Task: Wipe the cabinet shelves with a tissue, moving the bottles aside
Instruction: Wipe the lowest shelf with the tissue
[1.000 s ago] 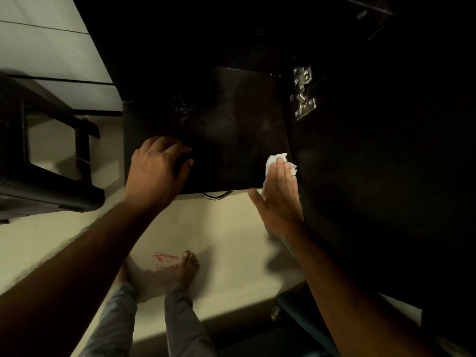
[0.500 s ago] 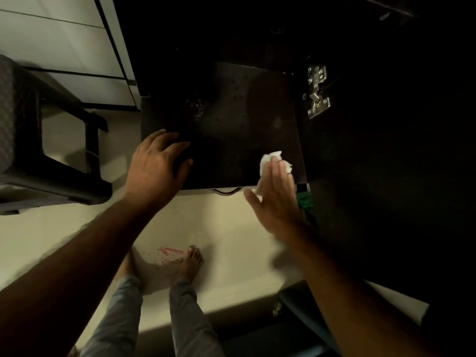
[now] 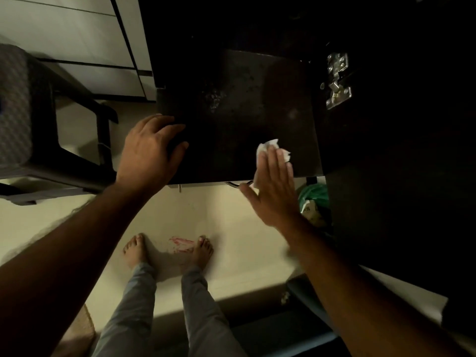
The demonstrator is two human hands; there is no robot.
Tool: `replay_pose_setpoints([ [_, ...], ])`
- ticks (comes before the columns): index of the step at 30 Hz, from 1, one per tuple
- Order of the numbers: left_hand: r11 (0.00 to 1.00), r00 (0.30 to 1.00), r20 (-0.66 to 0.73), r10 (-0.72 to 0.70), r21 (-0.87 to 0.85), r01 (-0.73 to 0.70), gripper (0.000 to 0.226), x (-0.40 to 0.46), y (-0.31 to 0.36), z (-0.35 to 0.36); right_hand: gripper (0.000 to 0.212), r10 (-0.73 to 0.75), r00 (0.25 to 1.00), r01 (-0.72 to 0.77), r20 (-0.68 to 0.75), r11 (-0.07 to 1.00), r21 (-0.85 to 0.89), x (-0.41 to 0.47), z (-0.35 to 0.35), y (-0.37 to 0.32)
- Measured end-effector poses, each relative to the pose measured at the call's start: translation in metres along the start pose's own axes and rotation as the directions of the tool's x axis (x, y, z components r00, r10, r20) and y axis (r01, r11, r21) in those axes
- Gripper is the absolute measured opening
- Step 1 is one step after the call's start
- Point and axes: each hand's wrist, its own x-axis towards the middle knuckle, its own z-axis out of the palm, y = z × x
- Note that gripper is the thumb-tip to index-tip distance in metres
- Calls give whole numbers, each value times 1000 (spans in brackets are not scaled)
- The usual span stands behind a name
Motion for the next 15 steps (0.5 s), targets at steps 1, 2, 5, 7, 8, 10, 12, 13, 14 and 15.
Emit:
replay_pose_setpoints([
  [1, 1000, 1000, -8, -11, -2, 11, 43, 1, -3, -1, 98, 59, 998, -59, -11, 998, -11, 11, -2, 7],
  [2, 1000, 1000, -12, -20, 0, 20, 43, 1, -5, -1, 100, 116, 993, -116, -25, 993, 6, 25, -4, 11],
  [5, 999, 999, -12, -42, -4, 42, 44, 0, -9, 1, 104, 262, 965, -257, -21, 958, 131, 69, -12, -8],
  [7, 998, 998, -14, -60, -17, 60, 44, -2, -8, 2, 103, 243, 969, -235, -36, 960, 151, 78, -12, -33],
  [8, 998, 998, -14, -67, -18, 67, 45, -3, -7, 2, 103, 184, 982, -177, -42, 975, 137, 73, -11, -46],
  [10, 997, 997, -9, -72, -17, 72, 45, -5, -5, 2, 99, 30, 999, -26, -38, 996, 91, 43, -8, -66],
  [12, 997, 997, -6, -71, -20, 70, 45, -5, -7, 2, 95, -86, 996, 86, 4, 995, 58, 7, -5, -64],
  [13, 997, 997, -7, -73, -23, 73, 45, -5, -9, 1, 94, -108, 994, 106, 26, 993, 48, -3, -4, -56],
  [14, 997, 997, -6, -75, -22, 75, 45, -5, -11, -1, 94, -105, 994, 104, 40, 994, 39, -7, -3, -44],
  [15, 997, 997, -6, -78, -22, 78, 45, -5, -13, -2, 95, -75, 996, 74, 41, 997, 30, -3, -3, -31],
])
